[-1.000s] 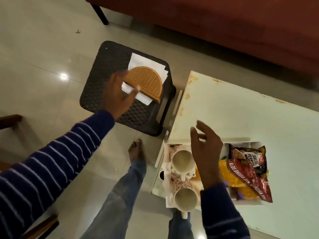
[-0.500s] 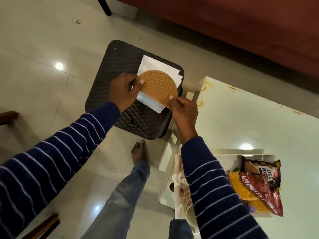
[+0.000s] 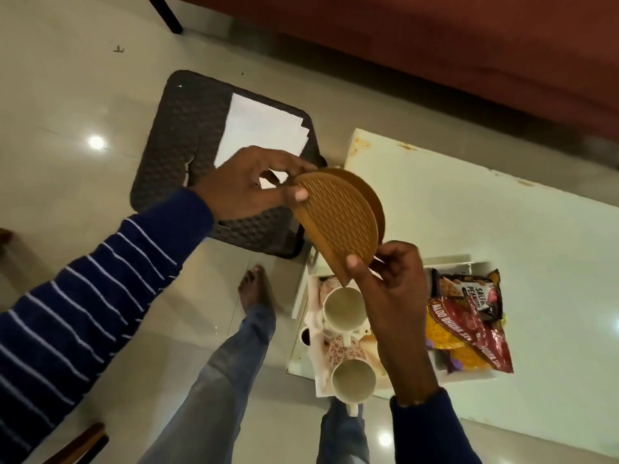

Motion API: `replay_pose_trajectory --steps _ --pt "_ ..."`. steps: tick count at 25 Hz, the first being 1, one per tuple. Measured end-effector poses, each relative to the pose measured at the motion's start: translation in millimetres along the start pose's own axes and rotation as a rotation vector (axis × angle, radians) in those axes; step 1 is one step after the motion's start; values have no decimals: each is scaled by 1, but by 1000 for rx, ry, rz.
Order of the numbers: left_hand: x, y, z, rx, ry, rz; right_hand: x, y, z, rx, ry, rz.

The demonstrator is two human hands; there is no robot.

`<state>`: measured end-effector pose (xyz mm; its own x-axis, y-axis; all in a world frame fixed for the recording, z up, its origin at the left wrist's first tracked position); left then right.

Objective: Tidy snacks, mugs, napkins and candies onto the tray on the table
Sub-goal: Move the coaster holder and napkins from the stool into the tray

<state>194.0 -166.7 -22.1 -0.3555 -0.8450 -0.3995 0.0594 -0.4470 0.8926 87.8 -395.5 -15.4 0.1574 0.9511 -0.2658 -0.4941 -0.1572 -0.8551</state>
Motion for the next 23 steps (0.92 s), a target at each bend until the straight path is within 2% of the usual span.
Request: replay_pose_trajectory --steps 2,5,8,11,16,23 --pt "45 21 -1 11 -146 39 -46 18 20 24 75 -7" --pt "119 42 2 10 -335 -38 -109 48 50 -18 205 220" --pt "189 54 7 112 -401 -201 -146 85 72 -95 364 465" --pt "242 59 9 162 -457 -314 -161 123 84 -58 461 440" --pt "288 46 2 133 -589 -532 -158 180 88 49 457 334" --pt "308 30 9 161 -652 -675 -138 224 89 188 382 300"
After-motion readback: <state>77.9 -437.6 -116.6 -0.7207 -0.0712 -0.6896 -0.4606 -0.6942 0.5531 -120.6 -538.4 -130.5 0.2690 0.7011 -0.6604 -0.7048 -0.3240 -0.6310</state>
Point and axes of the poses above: each hand's wrist, its own z-axis away from the middle knuckle, its own x-axis out of the palm, y = z × x, the point moved 7 cm from there along -z, towards the middle knuckle, and after that the axes turned 8 degrees about y, right-handed, at the moved point
